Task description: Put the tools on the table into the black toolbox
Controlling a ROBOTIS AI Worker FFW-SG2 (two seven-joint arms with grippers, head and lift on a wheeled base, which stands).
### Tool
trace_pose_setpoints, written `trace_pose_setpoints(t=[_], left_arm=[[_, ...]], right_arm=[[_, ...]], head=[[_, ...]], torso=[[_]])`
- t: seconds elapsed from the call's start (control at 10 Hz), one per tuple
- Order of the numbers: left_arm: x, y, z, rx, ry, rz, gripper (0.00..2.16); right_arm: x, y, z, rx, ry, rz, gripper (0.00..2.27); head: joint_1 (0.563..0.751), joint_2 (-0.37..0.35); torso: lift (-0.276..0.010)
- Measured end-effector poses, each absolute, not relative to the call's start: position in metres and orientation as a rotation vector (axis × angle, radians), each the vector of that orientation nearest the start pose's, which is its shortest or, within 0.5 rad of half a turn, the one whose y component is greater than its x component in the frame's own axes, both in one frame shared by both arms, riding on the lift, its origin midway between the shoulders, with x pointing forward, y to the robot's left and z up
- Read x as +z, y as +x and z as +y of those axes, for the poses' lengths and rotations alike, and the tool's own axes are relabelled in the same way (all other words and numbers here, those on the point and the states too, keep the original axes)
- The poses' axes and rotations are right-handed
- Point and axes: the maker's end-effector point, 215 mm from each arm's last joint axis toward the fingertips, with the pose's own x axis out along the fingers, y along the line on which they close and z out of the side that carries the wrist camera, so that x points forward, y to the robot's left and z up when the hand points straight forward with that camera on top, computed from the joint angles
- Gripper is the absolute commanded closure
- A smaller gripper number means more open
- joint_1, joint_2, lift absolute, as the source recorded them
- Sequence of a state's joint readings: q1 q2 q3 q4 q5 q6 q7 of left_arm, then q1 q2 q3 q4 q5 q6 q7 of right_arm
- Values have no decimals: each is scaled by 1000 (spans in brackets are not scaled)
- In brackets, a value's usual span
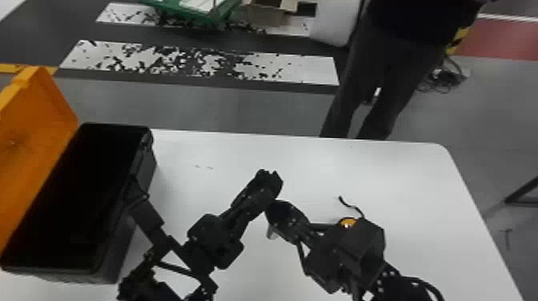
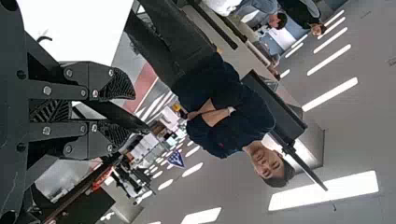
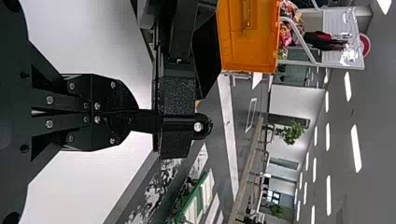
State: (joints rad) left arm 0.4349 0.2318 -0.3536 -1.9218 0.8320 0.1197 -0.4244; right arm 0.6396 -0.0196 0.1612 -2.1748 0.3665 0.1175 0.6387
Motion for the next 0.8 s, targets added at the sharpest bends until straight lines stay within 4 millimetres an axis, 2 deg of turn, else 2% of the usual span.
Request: trace_pose_setpoints(t=[0.1, 0.3, 0.4, 0.5, 0.6, 0.8], left_arm=[[-360, 362, -7, -780, -804, 246, 2121], [-361, 362, -4, -776, -802, 248, 2121], [-361, 362, -3, -773, -802, 245, 2121], [-361, 363, -2, -771, -801, 243, 2121], [-360, 364, 0, -769, -801, 241, 2121], [-358, 364, 1, -777, -806, 233, 2121]], right_arm=[[-389, 339, -38, 764, -227, 235, 2159], [-398, 333, -43, 763, -173, 296, 1609], [-399, 330, -46, 760, -163, 313, 1008], [-402, 328, -51, 752, -155, 333, 248], [-405, 325, -55, 744, -149, 359, 12], [-413, 318, -61, 734, -135, 408, 39]], head=[[695, -74], [695, -78], [695, -80], [695, -86], [695, -92], [695, -103]], torso=[[-39], [-39], [-39], [-39], [-39], [-39]])
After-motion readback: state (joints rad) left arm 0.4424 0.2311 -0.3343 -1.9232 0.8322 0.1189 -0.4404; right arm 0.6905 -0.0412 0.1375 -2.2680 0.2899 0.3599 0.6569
